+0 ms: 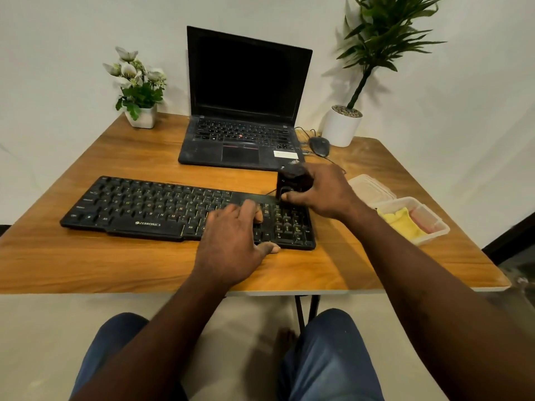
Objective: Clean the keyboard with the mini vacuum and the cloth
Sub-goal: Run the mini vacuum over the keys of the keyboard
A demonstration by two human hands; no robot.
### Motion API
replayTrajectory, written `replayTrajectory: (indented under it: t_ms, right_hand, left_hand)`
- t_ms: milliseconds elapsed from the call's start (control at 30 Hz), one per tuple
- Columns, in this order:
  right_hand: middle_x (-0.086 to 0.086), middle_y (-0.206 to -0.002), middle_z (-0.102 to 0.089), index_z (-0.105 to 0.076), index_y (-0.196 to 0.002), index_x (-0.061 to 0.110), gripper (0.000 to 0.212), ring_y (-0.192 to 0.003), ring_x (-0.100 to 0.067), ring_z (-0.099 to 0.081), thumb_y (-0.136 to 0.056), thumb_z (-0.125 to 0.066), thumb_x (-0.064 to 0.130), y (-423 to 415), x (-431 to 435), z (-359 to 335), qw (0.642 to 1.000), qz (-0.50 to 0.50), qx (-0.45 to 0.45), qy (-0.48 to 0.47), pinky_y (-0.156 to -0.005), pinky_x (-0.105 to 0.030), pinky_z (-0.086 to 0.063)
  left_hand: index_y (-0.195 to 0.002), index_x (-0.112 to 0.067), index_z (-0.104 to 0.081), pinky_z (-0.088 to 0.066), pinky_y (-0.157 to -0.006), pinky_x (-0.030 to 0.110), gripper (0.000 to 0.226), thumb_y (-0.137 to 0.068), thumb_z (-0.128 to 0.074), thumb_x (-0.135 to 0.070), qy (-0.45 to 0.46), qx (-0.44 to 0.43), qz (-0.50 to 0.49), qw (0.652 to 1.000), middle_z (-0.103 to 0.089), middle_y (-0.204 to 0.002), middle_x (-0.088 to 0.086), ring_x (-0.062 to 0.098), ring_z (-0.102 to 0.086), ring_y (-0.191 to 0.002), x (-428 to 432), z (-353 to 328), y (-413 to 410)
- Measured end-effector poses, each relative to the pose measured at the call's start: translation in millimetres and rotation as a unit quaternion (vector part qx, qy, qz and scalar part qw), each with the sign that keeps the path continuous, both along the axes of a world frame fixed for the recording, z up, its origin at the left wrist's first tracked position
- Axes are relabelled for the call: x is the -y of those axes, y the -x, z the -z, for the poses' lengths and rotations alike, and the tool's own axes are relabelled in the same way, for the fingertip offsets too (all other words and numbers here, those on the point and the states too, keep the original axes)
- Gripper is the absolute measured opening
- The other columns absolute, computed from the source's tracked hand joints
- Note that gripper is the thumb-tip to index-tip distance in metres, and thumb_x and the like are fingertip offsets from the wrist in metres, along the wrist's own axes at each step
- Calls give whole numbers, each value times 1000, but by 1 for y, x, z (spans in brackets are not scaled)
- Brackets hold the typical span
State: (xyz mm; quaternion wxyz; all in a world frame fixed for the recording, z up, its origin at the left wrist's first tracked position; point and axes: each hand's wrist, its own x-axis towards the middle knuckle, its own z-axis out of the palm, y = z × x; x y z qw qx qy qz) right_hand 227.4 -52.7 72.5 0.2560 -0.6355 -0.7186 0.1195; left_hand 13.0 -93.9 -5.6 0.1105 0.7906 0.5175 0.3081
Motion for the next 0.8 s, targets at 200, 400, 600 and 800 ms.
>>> replayTrajectory:
  t_ms: [200, 400, 600, 800]
  right_hand:
    - [15, -99, -74, -68, -103, 43, 39, -94, -1, -69, -76, -90, 24, -1, 44, -19, 967, -173, 25, 184, -80, -23, -59]
    - [14, -106, -70, -70, -125, 21, 50, -91, -4, -67, -79, -89, 26, -31, 21, -14, 998, 56, -28, 2, -71, -10, -47]
    - [14, -101, -72, -71, -114, 28, 42, -94, -5, -68, -76, -90, 27, -24, 57, -15, 994, -28, 34, 98, -73, -18, -51]
    - [12, -99, -78, -74, -110, 32, 37, -93, -6, -72, -77, -89, 29, -37, 113, -17, 986, -15, -121, 110, -84, -31, -61]
  left_hand:
    - [-110, -35, -41, -34, -98, 33, 60, -74, -82, -60, 3, 7, -11, 1000, -52, -105, -15, 10, -49, -101, 2, -1, -1]
    - [-107, -34, -42, -37, -100, 37, 58, -75, -80, -63, -9, -1, -7, 1000, -57, -102, -14, 10, -51, -98, 5, -2, -1]
    - [-105, -36, -40, -38, -100, 37, 57, -75, -80, -63, -9, -1, -8, 1000, -56, -100, -15, 9, -51, -96, 7, -4, -2]
    - [-106, -35, -43, -40, -100, 39, 56, -75, -81, -62, -5, -1, -7, 1000, -57, -101, -15, 9, -51, -97, 6, -4, -3]
